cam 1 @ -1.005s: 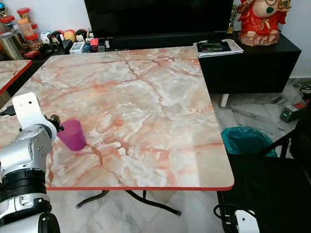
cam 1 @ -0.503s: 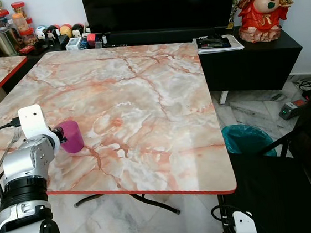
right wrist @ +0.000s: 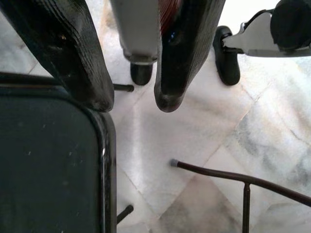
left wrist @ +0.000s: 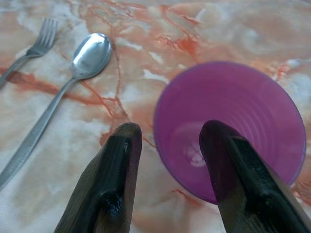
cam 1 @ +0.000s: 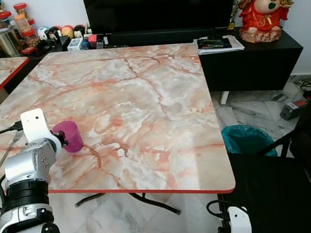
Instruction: Setting the table
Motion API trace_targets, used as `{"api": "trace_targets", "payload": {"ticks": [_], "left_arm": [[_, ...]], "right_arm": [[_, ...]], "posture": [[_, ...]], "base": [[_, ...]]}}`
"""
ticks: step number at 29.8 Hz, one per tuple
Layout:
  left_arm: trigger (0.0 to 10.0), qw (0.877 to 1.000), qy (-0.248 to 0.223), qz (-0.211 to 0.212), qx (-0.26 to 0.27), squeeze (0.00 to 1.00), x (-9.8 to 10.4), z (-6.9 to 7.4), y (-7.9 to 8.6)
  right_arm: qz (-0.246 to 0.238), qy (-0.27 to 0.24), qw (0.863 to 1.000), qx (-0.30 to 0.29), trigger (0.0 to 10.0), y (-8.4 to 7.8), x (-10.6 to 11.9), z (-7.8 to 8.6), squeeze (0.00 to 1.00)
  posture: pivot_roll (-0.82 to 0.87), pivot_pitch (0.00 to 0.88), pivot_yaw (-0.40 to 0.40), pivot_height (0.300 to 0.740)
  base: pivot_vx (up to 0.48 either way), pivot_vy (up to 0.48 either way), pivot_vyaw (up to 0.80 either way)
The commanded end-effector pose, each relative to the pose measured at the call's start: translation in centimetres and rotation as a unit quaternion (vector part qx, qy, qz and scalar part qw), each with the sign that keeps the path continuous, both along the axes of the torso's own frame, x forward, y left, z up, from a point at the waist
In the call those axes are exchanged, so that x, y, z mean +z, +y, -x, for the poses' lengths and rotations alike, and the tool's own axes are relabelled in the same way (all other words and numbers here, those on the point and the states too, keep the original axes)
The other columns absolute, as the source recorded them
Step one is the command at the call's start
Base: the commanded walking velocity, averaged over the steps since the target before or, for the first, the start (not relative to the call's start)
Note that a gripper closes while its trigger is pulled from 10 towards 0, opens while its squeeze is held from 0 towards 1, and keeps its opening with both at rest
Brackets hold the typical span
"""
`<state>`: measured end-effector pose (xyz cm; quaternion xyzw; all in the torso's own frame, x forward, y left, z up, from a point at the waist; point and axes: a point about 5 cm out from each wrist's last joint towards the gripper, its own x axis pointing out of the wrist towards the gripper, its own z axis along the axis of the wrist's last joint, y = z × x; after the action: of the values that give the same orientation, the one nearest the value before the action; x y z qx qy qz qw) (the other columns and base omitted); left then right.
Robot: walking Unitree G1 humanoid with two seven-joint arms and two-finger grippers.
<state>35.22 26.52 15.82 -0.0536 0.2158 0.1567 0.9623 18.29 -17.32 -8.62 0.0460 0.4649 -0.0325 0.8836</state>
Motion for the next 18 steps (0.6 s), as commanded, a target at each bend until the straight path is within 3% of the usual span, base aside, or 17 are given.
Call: {"api": "trace_targets", "payload": {"ticks": [1, 2, 3, 4, 6, 7, 8, 9, 18], "left_arm": [[10.0, 1.0, 0.002, 0.0, 0.004, 0.0, -0.2, 0.1, -0.1], [10.0, 1.0, 0.002, 0.0, 0.004, 0.0, -0.2, 0.1, -0.1], [9.3, 1.0, 0.001, 0.001, 0.005, 0.0, -0.3, 0.1, -0.1], [4.7, 1.0, 0.0, 0.003, 0.006, 0.0, -0.3, 0.0, -0.2], [4.7, 1.0, 0.0, 0.003, 0.006, 0.0, -0.3, 0.0, -0.2], [2.1, 1.0, 0.0, 0.004, 0.006, 0.0, -0.3, 0.0, -0.2], [2.1, 1.0, -0.001, 0.005, 0.006, 0.0, -0.4, 0.0, -0.2], [0.0, 1.0, -0.001, 0.005, 0.007, 0.0, -0.4, 0.0, -0.2], [0.0, 1.0, -0.003, 0.004, 0.011, 0.0, -0.4, 0.0, -0.2]], "right_arm": [[0.005, -0.003, 1.0, -0.005, 10.0, -0.8, 0.3, -0.4, 0.0], [0.006, -0.003, 1.0, -0.005, 10.0, -1.0, 0.3, -0.4, 0.0], [0.008, -0.004, 1.0, -0.006, 10.0, -1.4, 0.3, -0.4, 0.0], [0.011, -0.004, 1.0, -0.007, 10.0, -2.0, 0.4, -0.3, 0.0], [0.012, -0.003, 1.0, -0.008, 10.0, -2.2, 0.4, -0.2, 0.0], [0.014, -0.002, 1.0, -0.009, 10.0, -2.5, 0.4, -0.1, 0.0], [0.014, -0.002, 1.0, -0.009, 10.0, -2.6, 0.3, 0.0, 0.0], [0.015, 0.0, 1.0, -0.009, 10.0, -2.7, 0.3, 0.2, 0.0], [0.016, 0.012, 1.0, -0.007, 10.0, -2.8, -0.3, 1.6, 0.0]], "posture": [[0.04, 0.0, 0.004, 0.728], [0.04, 0.0, 0.004, 0.728], [0.04, 0.0, 0.001, 0.728], [0.04, 0.0, 0.001, 0.728], [0.04, 0.0, 0.001, 0.728], [0.04, 0.0, -0.001, 0.728], [0.04, 0.0, -0.001, 0.728], [0.04, 0.0, -0.001, 0.728], [0.04, 0.0, -0.004, 0.728]], "base": [[0.0, 0.0, 0.0], [0.0, 0.0, 0.0], [0.0, 0.0, 0.0], [0.0, 0.0, 0.0], [0.0, 0.0, 0.0], [0.0, 0.0, 0.0], [0.0, 0.0, 0.0], [0.0, 0.0, 0.0], [0.0, 0.0, 0.0]]}}
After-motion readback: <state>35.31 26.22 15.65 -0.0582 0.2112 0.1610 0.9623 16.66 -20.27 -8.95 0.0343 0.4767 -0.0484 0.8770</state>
